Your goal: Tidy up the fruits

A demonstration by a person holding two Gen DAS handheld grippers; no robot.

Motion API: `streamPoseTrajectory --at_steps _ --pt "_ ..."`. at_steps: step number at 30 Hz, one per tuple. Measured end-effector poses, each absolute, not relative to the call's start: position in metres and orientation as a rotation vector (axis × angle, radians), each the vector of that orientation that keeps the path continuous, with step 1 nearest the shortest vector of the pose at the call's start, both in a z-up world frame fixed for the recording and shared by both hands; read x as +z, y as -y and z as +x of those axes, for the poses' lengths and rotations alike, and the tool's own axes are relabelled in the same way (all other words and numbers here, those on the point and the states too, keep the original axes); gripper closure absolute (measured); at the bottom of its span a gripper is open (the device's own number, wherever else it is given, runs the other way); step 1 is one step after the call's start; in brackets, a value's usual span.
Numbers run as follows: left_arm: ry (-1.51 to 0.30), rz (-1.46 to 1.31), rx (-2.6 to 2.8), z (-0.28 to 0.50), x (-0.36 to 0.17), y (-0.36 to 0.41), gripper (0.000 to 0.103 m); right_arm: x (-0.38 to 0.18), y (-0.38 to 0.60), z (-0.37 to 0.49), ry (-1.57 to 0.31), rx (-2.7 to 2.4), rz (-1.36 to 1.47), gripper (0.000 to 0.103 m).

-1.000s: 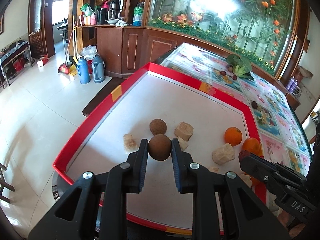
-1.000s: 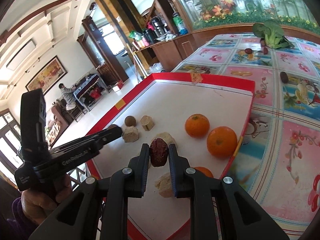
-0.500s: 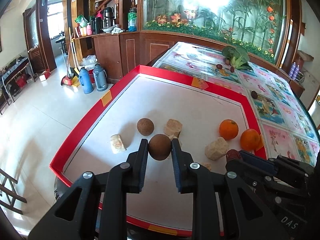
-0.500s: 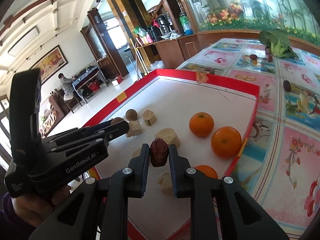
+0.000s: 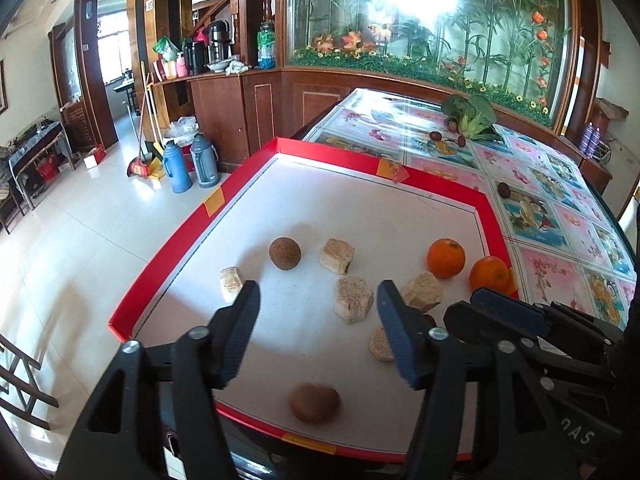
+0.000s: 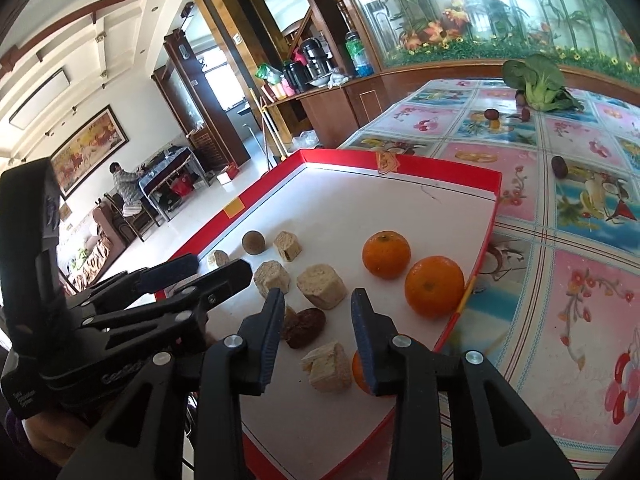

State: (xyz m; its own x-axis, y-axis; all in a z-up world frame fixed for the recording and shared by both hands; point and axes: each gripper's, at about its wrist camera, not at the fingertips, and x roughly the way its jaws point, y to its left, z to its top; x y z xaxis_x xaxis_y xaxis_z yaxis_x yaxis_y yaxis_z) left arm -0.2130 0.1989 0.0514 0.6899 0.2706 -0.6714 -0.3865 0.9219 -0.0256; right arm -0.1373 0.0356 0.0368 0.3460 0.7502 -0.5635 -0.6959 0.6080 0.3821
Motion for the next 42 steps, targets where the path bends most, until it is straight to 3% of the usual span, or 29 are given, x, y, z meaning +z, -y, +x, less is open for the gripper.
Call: streamPoseTrajectory --at_steps 10,17,42 --pt "-0.642 -0.152 0.482 -0.232 0.070 -0.197 0.002 0.038 -0.022 -0.136 -0.760 0.901 0.144 0.061" --pt "-0.547 -0.117 0.593 -0.246 0.080 -0.192 0.000 0.039 -0.017 -0.137 -0.736 0.892 0.157 0.058" --pt "-0.509 -0.094 0.574 -0.268 0.112 -0.184 0.000 0.040 -0.008 -0.134 -0.709 0.864 0.179 0.056"
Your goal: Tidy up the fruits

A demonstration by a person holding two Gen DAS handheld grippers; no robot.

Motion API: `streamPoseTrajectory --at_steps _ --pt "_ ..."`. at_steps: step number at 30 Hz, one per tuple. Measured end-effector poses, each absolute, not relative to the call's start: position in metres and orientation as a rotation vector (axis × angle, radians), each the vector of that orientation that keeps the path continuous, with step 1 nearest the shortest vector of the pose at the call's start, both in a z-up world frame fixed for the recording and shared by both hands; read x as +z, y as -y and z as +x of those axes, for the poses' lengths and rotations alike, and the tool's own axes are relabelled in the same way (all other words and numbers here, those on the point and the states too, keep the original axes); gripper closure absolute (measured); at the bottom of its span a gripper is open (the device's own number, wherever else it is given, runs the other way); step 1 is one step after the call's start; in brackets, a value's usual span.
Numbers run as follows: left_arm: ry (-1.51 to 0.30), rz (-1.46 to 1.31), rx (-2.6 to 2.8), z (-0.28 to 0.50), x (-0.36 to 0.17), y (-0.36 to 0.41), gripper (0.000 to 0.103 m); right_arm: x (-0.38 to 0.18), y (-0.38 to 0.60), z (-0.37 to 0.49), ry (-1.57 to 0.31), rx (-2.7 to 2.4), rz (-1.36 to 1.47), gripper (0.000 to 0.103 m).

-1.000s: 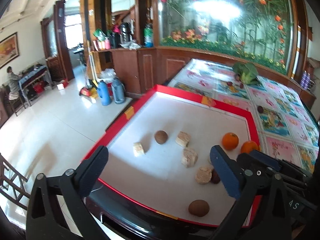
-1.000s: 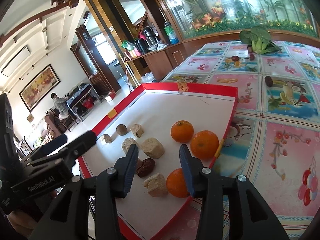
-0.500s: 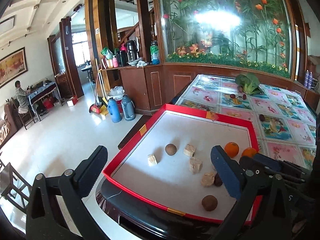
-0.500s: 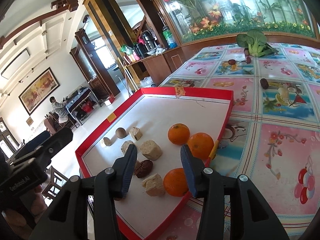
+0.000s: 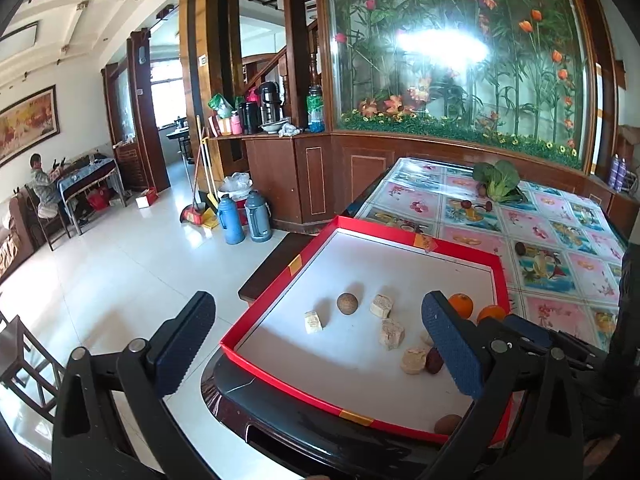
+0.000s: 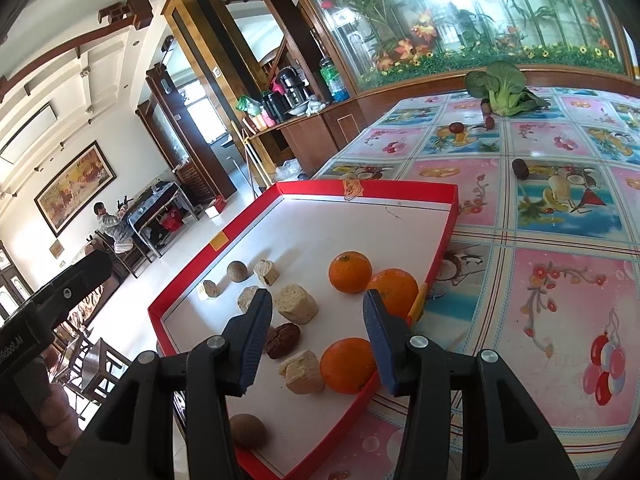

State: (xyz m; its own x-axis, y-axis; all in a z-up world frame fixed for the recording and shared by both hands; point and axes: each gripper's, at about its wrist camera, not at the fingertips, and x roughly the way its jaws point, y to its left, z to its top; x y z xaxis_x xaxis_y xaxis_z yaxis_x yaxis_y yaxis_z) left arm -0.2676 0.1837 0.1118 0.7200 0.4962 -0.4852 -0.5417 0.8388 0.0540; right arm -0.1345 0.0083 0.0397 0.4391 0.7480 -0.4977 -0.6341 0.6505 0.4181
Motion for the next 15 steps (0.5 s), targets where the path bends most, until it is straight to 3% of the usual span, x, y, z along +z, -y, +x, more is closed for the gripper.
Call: streamPoseTrajectory --at_steps 15 --pt "-0.514 -0.113 0.570 -0.278 0.111 -0.180 0.000 0.056 0.011 -0.162 -0.574 0.821 0.142 0.049"
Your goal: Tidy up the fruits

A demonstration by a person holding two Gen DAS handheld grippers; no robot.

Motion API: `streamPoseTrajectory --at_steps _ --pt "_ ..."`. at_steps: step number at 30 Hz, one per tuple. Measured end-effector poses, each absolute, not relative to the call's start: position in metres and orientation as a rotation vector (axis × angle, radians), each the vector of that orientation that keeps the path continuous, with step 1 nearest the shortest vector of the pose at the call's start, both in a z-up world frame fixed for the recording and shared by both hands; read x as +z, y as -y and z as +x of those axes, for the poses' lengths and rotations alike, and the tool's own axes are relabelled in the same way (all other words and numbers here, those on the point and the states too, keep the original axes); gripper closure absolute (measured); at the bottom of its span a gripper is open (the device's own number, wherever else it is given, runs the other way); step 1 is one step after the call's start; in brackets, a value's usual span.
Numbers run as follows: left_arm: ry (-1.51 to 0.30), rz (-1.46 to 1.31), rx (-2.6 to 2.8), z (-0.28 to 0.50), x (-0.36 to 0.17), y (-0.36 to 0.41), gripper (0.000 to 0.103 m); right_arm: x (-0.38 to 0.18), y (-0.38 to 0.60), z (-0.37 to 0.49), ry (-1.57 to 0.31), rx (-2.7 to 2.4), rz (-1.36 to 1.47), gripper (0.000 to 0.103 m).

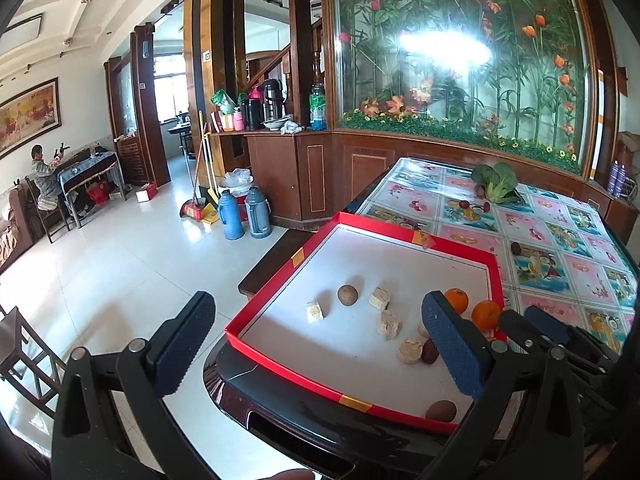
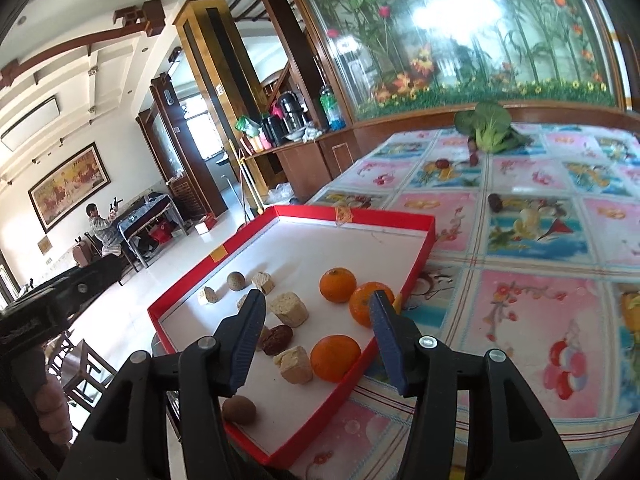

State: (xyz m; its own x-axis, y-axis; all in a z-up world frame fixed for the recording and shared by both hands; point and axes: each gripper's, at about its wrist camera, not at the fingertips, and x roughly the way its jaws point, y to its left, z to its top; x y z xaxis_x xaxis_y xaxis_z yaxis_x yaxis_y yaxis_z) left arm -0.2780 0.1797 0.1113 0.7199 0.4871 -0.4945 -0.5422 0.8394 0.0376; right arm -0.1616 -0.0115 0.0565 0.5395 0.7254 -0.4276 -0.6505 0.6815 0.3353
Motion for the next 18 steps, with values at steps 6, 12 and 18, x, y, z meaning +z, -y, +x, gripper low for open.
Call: streamPoseTrajectory --at_steps 6,12,18 --pt "-0.518 -0.116 0.559 -0.282 0.113 -0.174 0.000 0.079 0.019 -0.174 -0.482 0.832 0.134 0.044" --pt "-0.504 -0.098 0.547 -0.286 0.116 -0.169 0.000 0.089 0.019 -0.186 -0.423 0.838 0.100 0.043" --pt "-0.483 -0.099 0.540 -0.293 0.118 -0.167 0.000 0.090 0.021 -0.190 -0.408 0.837 0.097 0.042"
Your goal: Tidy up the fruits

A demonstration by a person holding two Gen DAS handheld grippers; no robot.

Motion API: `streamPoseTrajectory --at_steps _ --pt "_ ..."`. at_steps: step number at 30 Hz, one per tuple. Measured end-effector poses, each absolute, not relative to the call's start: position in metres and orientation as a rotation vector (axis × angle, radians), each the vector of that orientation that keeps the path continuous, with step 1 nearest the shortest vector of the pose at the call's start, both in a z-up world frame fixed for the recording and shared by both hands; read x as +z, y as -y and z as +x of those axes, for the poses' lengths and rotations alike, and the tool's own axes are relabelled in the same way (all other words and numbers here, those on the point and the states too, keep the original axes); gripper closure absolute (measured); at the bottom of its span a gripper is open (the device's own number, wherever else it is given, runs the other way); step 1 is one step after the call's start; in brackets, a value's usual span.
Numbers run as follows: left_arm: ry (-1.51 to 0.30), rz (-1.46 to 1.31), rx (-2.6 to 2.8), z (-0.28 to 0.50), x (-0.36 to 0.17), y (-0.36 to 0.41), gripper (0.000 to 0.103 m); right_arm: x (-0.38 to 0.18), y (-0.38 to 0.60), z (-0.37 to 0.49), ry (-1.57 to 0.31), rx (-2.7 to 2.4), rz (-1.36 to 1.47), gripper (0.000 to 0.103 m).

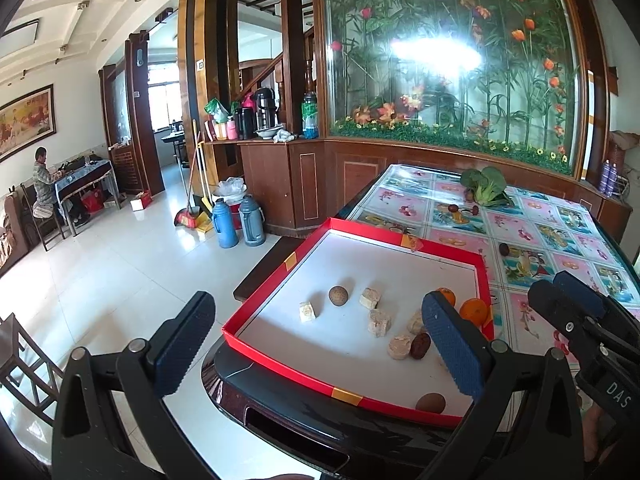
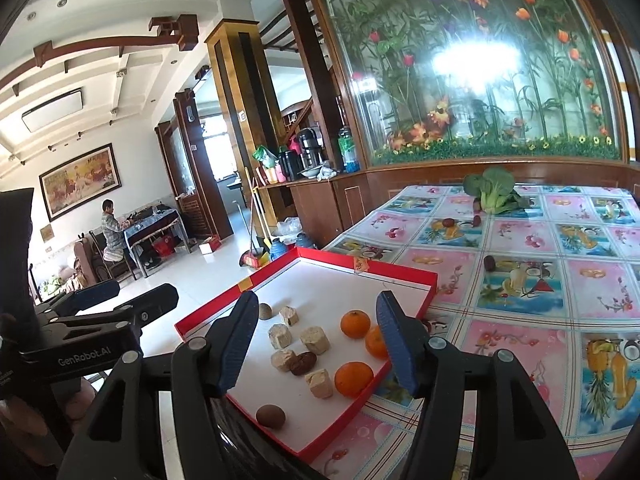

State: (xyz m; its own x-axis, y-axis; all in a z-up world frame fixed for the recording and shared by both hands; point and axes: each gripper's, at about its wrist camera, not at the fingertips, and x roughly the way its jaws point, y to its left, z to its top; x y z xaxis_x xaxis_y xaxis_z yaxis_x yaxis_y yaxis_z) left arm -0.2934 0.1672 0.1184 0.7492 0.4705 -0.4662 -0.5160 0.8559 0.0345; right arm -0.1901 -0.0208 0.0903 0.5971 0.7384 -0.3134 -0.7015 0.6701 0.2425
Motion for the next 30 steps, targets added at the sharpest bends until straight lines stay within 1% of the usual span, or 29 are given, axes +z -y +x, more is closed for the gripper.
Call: streamPoseTrajectory --at_steps 8,15,20,30 --pt "-0.473 -0.092 0.521 -0.302 0.121 -0.161 0.000 0.093 0.023 -0.194 -0.415 0.824 0.110 0.042" --pt "-0.453 -0.093 0.522 -0.318 0.128 -0.153 0.000 0.101 0.031 -0.210 -0.377 0.822 0.112 0.041" --pt "-0.438 -0.078 0.516 -0.330 0.133 -0.142 0.000 0.110 0.037 -0.225 -0.343 0.813 0.113 0.037" --pt "-0.461 -0.061 0.486 -0.355 0.123 -0.126 0.000 0.120 0.048 -0.248 -0.383 0.697 0.122 0.037"
